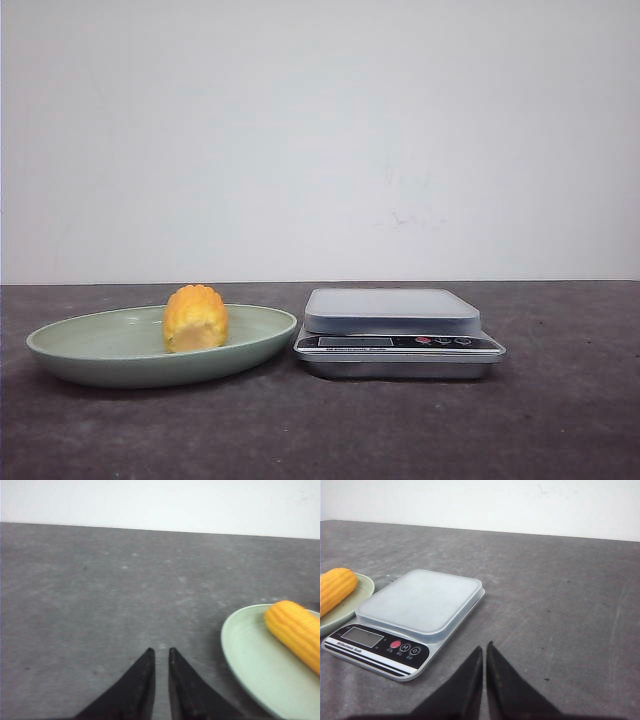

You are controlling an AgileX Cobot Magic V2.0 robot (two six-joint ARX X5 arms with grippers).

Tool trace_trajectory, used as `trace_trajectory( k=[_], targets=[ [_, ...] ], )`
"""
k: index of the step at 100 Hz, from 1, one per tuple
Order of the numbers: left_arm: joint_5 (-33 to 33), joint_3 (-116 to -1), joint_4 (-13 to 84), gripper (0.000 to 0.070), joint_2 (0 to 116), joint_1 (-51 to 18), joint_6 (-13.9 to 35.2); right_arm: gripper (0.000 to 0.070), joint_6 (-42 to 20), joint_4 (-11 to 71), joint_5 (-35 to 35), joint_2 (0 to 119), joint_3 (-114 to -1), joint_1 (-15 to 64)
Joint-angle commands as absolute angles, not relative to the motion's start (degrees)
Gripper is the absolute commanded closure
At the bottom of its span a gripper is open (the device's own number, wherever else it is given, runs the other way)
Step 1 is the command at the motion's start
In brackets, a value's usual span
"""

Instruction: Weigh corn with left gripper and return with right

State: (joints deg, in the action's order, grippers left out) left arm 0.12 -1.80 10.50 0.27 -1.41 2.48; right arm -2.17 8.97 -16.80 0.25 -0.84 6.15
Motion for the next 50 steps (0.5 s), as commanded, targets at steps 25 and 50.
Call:
trace_trajectory(
  k=[25, 50],
  targets=[
    [0.1, -0.8, 10.7, 0.0700, 0.2, -1.1, 6.7, 0.0694, -2.6, 9.0, -16.9, 0.2, -0.8, 6.1],
    [0.0, -0.8, 10.7, 0.0700, 0.2, -1.1, 6.7, 0.0694, -2.6, 9.0, -16.9, 0.2, -0.8, 6.1]
  ],
)
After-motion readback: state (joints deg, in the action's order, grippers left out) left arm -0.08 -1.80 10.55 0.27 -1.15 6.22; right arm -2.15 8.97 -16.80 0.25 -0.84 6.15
